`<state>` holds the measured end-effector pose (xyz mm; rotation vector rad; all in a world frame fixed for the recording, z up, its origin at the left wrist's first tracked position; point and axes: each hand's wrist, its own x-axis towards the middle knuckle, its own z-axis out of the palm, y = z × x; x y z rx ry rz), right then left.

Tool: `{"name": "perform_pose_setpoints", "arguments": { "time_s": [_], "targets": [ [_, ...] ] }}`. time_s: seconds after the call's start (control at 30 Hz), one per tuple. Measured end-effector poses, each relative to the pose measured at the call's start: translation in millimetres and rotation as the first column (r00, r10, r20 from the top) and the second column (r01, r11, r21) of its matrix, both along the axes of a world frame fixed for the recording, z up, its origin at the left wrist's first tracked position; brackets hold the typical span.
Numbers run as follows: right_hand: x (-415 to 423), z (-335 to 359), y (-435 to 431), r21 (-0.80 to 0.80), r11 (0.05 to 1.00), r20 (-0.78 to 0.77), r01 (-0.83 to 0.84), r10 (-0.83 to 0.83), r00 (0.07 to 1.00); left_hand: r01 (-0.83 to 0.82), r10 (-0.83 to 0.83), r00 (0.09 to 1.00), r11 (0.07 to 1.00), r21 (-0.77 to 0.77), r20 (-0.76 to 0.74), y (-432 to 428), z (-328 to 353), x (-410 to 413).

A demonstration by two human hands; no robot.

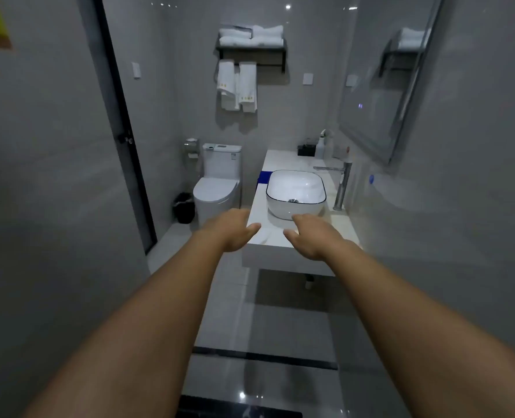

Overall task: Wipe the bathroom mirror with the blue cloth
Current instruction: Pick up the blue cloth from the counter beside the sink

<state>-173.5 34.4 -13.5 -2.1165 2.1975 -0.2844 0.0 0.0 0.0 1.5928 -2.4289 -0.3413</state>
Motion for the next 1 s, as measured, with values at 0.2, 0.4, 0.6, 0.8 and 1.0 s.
{"name": "perform_pose_setpoints", "arguments": {
  "time_s": [0.2,0.4,0.6,0.8,1.0],
  "targets": [
    [4.7,-15.6,-38.1,0.039,0.999,-0.021,-0.004,0.004,1.000,-0.015,0.014,0.999,1.000,0.020,0.029,-40.4,-14.1,-3.2],
    [18.8,-28.4,-112.6,0.045,0.999,-0.013,0.000,0.001,1.000,-0.015,0.014,0.998,1.000,0.023,0.057,-121.0,-28.8,7.2],
    [39.1,-29.8,-211.6,0.060,0.998,-0.003,0.004,-0.004,1.000,0.023,-0.024,0.994,1.000,0.014,0.110,-217.8,-27.6,25.3],
    [56.6,-34.7,-298.2,0.055,0.998,0.045,0.041,-0.043,0.998,0.059,-0.058,0.972,0.998,0.004,0.226,-306.7,-21.4,42.1],
    [65.8,-40.0,-370.7,0.080,0.996,0.037,0.042,-0.045,0.998,0.083,-0.084,0.971,0.996,0.014,0.225,-379.4,-30.7,47.3]
  ]
}}
